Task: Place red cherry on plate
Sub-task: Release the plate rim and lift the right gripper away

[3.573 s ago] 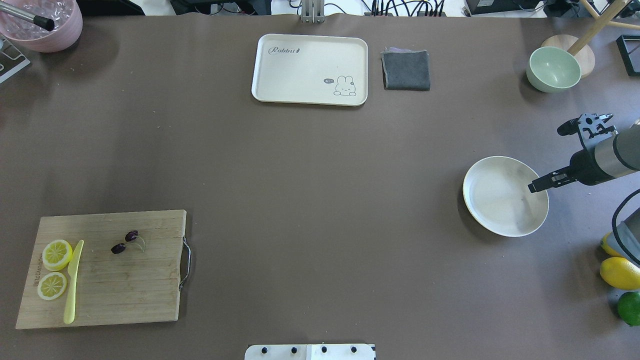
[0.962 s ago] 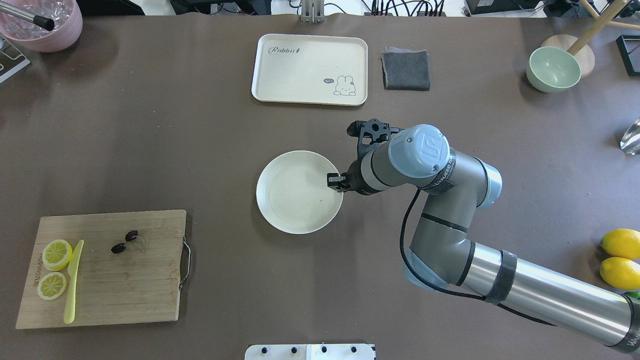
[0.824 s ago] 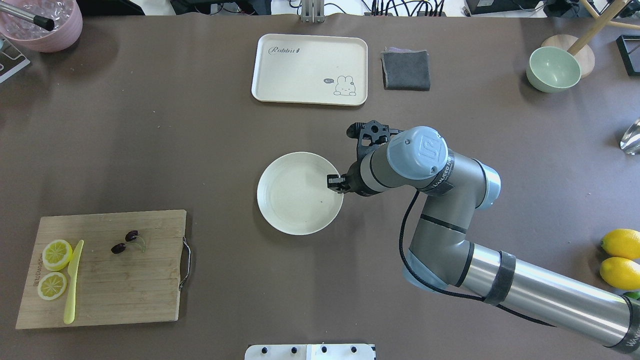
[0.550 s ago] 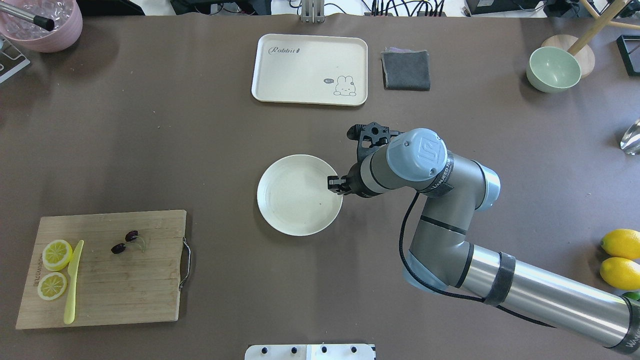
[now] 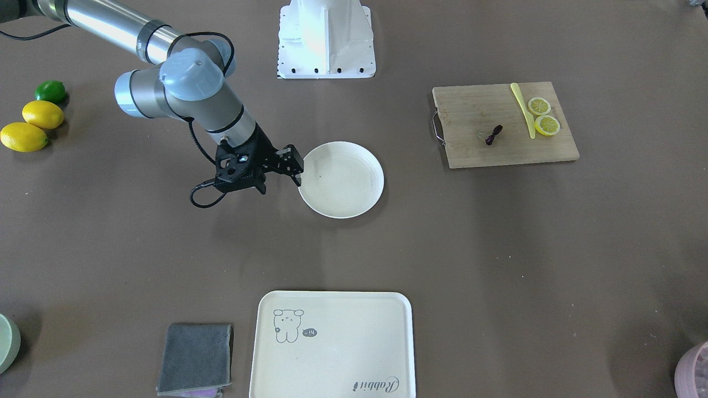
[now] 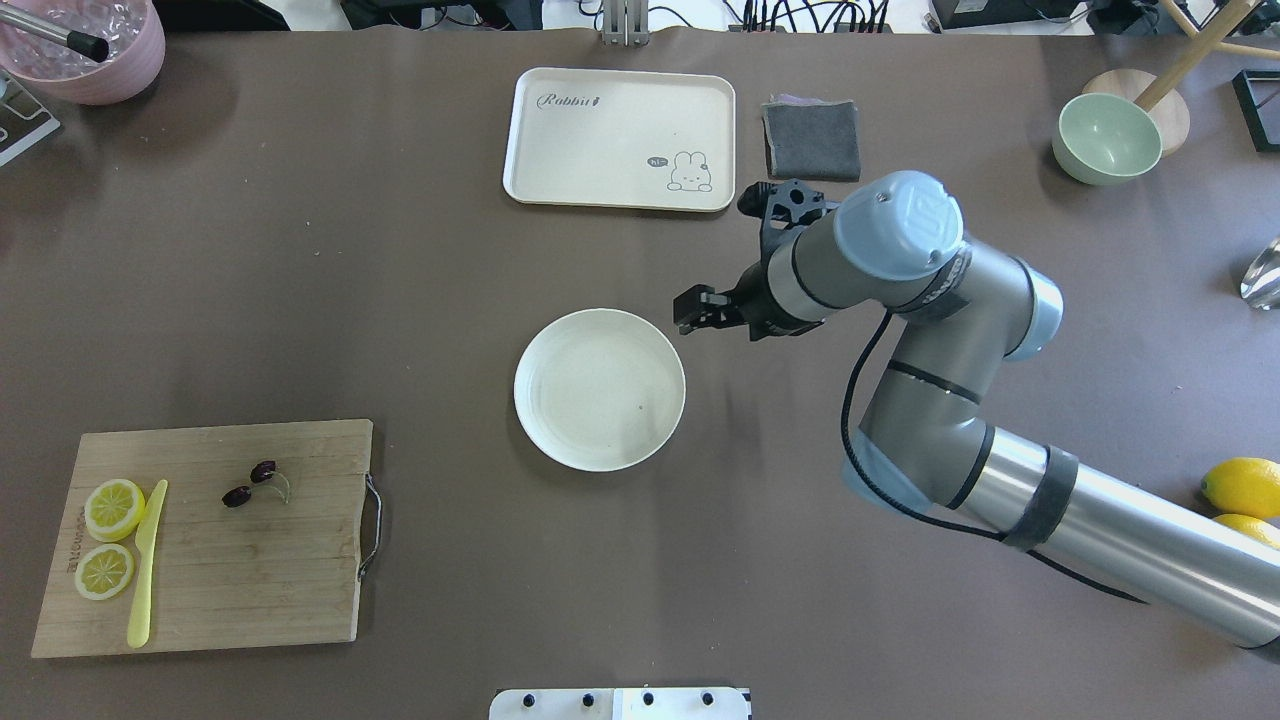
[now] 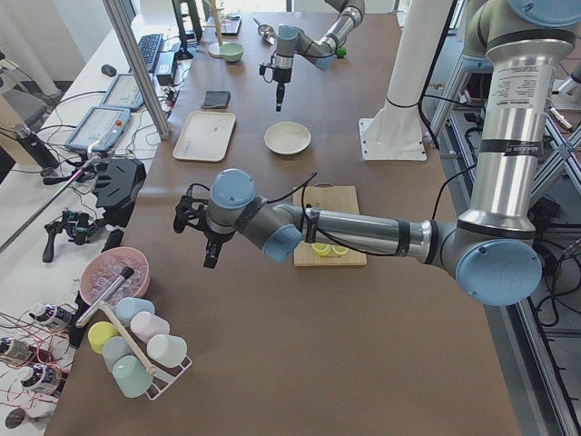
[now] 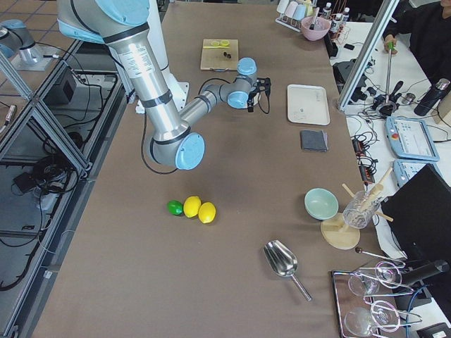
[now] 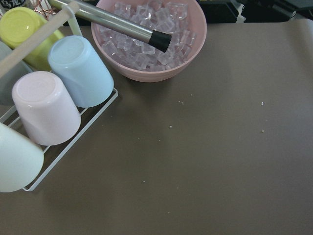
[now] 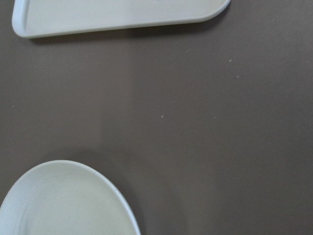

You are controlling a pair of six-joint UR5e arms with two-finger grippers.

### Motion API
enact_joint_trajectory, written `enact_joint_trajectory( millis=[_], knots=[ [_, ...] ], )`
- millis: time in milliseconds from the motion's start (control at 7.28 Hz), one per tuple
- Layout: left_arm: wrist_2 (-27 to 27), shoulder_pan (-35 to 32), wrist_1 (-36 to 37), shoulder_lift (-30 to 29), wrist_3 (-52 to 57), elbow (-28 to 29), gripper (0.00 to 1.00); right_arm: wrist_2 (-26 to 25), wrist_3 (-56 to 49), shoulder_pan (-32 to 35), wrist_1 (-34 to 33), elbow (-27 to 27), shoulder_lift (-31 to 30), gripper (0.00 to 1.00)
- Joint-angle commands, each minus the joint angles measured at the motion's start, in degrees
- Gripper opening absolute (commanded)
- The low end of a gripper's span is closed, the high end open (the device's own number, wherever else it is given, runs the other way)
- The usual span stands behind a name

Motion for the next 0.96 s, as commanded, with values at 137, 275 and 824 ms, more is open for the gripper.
enact_joint_trajectory(
  millis=[137, 275, 824],
  knots=[
    [9.64, 17.75, -4.54, 7.25, -11.74, -13.05, 0.98, 9.99, -13.72, 12.09, -0.06, 0.11, -6.93, 1.0],
    [10.99, 22.59, -4.63, 8.4, -11.83, -16.4, 0.98, 13.5, -18.73, 16.92, -0.06, -0.24, -10.18, 1.0],
    [25.73, 43.52, -5.16, 8.15, -11.13, -17.58, 0.97, 16.52, -28.19, 23.91, -0.06, -0.86, -16.54, 1.0]
  ],
)
